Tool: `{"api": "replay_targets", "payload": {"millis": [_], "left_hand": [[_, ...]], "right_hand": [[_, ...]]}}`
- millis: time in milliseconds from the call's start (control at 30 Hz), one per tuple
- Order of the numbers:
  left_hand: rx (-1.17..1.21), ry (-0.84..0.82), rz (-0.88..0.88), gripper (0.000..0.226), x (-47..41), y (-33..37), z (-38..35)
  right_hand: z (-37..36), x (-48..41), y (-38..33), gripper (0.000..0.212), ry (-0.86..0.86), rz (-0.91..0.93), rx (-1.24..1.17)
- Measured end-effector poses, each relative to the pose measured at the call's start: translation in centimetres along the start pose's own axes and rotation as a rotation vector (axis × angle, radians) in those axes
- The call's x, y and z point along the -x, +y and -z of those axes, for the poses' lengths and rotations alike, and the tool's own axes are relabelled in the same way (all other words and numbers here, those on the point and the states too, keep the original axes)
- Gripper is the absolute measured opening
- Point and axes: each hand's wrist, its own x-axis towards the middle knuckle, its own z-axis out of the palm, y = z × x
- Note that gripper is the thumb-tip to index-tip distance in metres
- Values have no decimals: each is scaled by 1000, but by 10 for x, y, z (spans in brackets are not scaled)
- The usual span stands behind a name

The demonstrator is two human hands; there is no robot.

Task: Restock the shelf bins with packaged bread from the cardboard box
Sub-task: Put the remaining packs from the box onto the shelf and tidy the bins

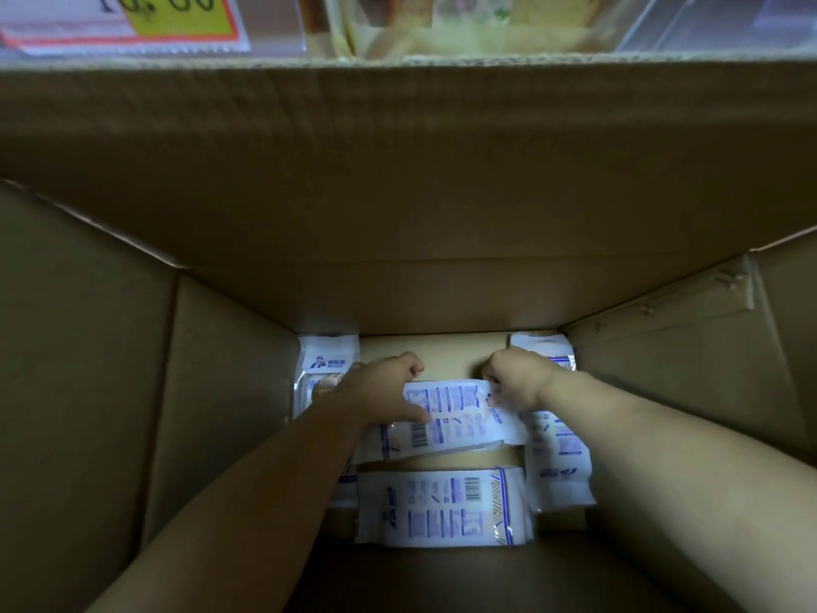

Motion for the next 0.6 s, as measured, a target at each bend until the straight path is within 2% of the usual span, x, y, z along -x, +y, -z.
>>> {"api": "replay_targets", "payload": {"millis": [167,267,367,467,533,600], "left_hand": [[-179,-182,62,71,3,14,22],[-246,-206,40,56,19,38,45],[-256,-140,5,41,47,64,70],[-293,-61,-10,44,83,90,93],[-282,-1,-13,46,113,108,110],[-280,95,-77,45,150,128,127]], "right_hand": [[26,26,-18,32,-1,71,-36],[49,51,-39,10,65,152,2],[70,85,-58,18,121,172,101],[92,127,-67,19,174,169,110],[110,159,-67,11,230,178,85],[127,199,-68,11,299,188,7]]}}
